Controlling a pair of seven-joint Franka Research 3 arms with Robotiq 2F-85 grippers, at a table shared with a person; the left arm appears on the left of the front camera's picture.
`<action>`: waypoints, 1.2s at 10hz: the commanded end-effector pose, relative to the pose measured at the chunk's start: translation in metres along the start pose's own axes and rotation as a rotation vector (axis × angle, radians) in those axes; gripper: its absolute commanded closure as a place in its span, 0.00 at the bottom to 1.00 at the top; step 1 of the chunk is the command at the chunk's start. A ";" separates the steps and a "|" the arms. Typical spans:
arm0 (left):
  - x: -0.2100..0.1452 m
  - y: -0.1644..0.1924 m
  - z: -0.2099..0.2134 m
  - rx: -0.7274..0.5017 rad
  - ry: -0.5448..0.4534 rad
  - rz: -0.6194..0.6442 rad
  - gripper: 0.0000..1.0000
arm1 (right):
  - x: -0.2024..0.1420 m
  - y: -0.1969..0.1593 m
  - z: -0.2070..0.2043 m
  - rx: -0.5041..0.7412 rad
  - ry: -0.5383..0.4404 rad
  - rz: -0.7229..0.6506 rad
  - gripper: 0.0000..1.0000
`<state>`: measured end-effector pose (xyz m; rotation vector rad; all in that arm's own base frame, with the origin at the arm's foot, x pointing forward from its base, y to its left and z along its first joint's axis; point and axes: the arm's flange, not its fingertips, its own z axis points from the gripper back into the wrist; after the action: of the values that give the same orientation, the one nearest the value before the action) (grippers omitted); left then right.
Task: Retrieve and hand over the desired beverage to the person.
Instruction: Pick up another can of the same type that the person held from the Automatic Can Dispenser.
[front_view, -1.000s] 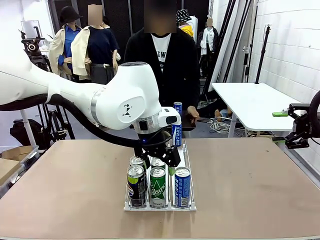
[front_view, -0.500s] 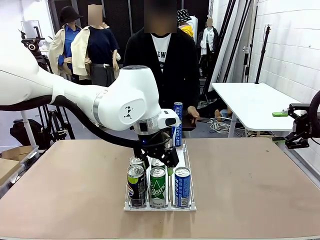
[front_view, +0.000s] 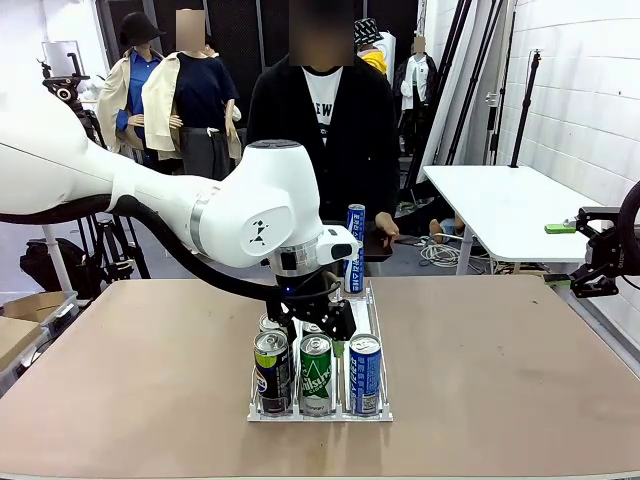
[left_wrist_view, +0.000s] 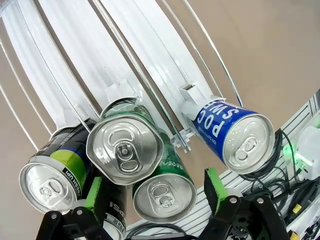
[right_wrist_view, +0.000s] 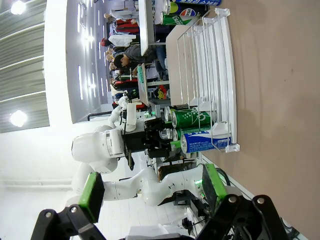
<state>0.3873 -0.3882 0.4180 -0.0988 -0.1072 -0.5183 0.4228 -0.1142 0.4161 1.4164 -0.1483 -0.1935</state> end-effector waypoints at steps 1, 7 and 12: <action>0.001 -0.003 -0.010 0.027 -0.016 0.025 0.00 | 0.001 0.001 0.000 0.000 0.000 0.002 0.00; 0.000 -0.001 -0.009 -0.003 0.012 -0.001 0.00 | 0.001 0.001 0.000 0.000 0.000 0.002 0.00; 0.000 -0.001 -0.009 -0.003 0.012 -0.001 0.00 | 0.001 0.001 0.000 0.000 0.000 0.002 0.00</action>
<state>0.3879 -0.3899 0.4094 -0.0994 -0.0944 -0.5197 0.4228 -0.1142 0.4161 1.4164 -0.1483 -0.1935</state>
